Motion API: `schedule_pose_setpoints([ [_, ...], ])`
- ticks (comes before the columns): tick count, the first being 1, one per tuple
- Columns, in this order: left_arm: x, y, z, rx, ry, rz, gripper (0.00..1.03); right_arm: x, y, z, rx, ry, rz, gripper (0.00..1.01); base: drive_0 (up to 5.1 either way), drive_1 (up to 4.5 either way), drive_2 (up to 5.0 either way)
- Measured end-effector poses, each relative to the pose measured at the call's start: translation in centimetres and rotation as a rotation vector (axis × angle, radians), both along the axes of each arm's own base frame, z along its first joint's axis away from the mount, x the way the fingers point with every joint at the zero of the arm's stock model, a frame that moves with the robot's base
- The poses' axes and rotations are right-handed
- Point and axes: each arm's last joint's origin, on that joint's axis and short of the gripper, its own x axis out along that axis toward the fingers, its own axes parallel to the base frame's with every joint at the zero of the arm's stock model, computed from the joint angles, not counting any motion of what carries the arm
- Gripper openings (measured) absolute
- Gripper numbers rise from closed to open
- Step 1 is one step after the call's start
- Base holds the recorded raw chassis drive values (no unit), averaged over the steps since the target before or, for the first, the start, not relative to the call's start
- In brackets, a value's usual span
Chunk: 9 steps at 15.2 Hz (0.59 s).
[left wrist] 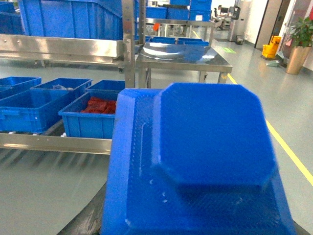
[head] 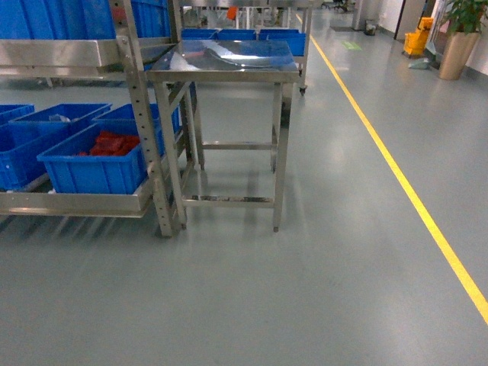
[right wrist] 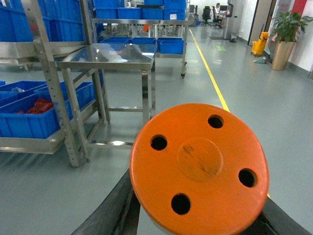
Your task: Sort blue parts and orange caps into right shelf containers
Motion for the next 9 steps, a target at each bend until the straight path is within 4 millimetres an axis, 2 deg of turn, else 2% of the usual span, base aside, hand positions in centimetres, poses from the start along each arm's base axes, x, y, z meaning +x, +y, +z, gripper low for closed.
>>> schedule_pose_setpoints([
  [9,0.00,0.00,0.00,0.000,0.000,-0.001,0.43,0.00,0.00,-0.02,0.000,0.002,0.000,0.42,-0.1,4.20,-4.3],
])
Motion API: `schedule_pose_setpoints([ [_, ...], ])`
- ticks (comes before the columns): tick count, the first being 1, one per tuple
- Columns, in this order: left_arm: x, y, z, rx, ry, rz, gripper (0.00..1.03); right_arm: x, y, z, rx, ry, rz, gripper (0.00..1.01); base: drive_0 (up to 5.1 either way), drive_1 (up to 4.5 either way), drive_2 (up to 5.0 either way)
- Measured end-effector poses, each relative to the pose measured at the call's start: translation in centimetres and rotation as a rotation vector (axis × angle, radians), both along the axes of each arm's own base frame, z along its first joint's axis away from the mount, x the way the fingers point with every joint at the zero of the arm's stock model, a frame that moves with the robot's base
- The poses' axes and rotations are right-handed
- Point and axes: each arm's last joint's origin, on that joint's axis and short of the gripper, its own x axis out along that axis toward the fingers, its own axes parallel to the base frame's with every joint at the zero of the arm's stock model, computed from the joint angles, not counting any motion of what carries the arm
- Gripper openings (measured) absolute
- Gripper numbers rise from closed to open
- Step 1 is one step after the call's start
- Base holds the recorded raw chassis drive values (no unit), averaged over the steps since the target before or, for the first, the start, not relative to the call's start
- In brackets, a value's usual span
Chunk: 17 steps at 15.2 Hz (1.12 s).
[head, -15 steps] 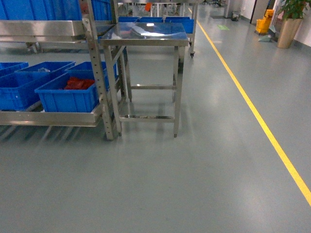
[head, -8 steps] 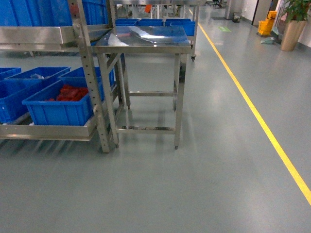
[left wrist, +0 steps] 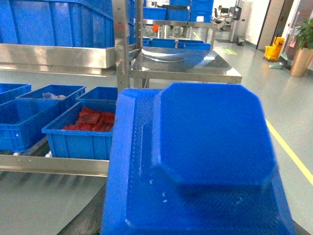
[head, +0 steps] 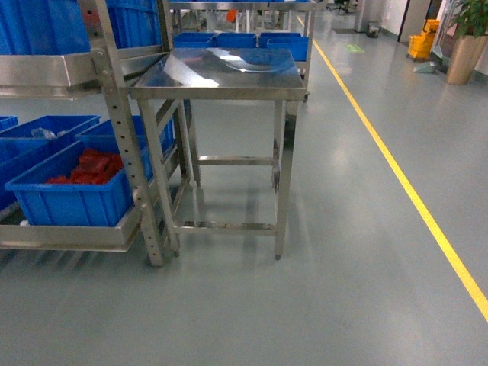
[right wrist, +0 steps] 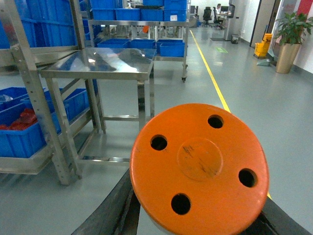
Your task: Sort blue parts and orange caps into right shelf containers
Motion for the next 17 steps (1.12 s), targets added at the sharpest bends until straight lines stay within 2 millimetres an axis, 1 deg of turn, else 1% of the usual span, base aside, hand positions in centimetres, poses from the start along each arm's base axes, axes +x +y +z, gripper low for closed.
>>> schedule_pose_setpoints([
  [13,0.00,0.00,0.02,0.000,-0.002,0.000,0.43,0.00,0.00,0.04,0.000,-0.004,0.000,0.42,0.0,4.22,-4.3],
  [16,0.00,0.00,0.06,0.000,-0.006,0.000,0.43,0.00,0.00,0.04,0.000,-0.005,0.000,0.42,0.0,0.00,0.0],
  [17,0.00,0.00,0.00,0.000,0.000,0.000,0.43,0.00,0.00,0.00,0.000,0.000,0.000,0.42,-5.0,2.46,2.5],
])
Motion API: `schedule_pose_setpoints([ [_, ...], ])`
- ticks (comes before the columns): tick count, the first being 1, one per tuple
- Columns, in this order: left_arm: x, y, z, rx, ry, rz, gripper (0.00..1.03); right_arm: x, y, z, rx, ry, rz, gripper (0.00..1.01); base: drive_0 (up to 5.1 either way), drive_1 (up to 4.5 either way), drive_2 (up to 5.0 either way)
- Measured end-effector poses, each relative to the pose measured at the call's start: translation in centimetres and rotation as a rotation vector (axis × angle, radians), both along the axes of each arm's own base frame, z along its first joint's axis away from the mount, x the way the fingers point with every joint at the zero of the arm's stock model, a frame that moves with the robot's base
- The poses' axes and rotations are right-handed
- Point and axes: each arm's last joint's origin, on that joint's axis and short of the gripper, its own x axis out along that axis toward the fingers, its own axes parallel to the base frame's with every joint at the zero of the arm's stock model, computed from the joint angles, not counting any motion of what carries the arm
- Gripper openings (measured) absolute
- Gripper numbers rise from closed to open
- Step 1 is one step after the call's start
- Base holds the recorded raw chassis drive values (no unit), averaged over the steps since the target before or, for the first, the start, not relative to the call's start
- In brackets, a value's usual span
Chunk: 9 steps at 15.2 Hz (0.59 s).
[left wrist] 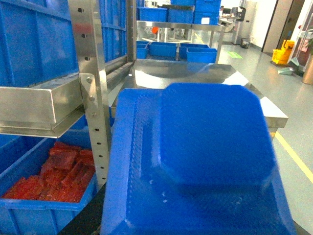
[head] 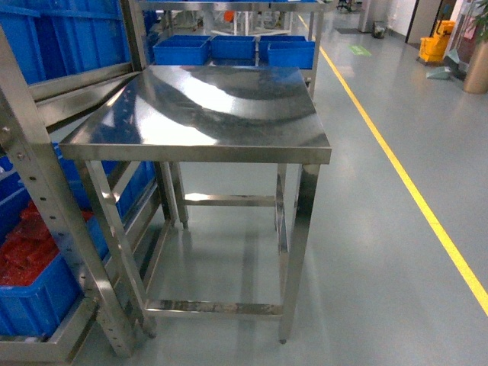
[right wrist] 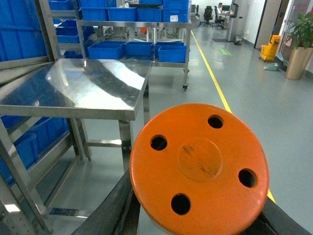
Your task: Sort blue parts and orange caps into right shelf containers
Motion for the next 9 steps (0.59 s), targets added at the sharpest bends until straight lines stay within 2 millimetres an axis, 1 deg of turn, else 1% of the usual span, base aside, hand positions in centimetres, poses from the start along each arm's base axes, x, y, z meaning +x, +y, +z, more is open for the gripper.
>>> schedule_pose_setpoints([
  [9,0.00,0.00,0.00,0.000,0.000,-0.001,0.43,0.00,0.00,0.00,0.000,0.000,-0.001,0.42,-4.9,2.52,2.5],
])
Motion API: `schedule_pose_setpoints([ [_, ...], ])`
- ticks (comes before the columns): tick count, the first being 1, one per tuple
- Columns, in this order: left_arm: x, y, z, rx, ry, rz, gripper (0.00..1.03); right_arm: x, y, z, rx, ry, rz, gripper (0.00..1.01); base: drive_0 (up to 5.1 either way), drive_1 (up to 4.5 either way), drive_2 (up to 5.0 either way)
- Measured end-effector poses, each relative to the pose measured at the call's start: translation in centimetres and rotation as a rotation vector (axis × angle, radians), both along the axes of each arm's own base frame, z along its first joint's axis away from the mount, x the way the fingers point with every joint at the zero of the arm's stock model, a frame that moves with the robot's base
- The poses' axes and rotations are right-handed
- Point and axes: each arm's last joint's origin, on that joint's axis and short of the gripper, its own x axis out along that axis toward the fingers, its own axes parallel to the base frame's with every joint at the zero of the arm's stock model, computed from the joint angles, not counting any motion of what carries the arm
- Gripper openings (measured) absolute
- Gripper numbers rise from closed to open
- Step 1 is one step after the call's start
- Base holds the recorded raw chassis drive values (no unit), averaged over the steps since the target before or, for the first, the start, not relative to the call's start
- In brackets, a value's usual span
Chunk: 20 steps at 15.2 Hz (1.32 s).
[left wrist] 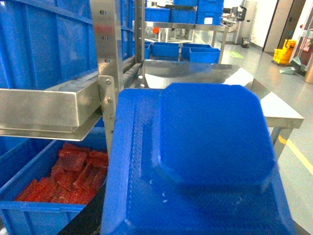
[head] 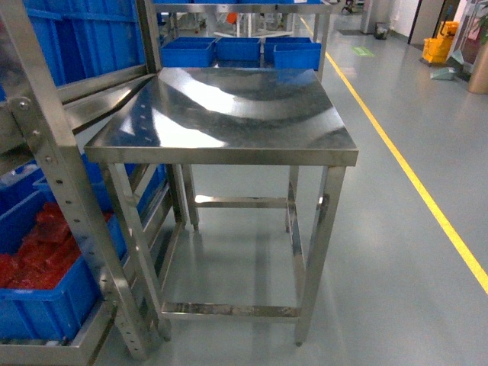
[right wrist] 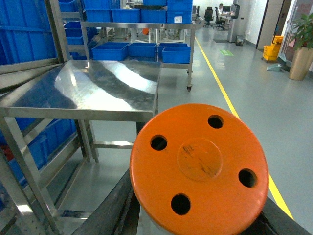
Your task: Sort blue parts and orange caps into right shelf containers
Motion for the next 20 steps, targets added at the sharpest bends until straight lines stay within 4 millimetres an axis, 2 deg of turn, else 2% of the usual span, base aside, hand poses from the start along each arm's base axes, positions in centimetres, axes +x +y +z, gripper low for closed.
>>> schedule_pose_setpoints([
  [20,0.00,0.00,0.00,0.000,0.000,0.001,0.43,0.00,0.00,0.00,0.000,0.000,0.001,0.42,-5.0,2.40,2.4],
])
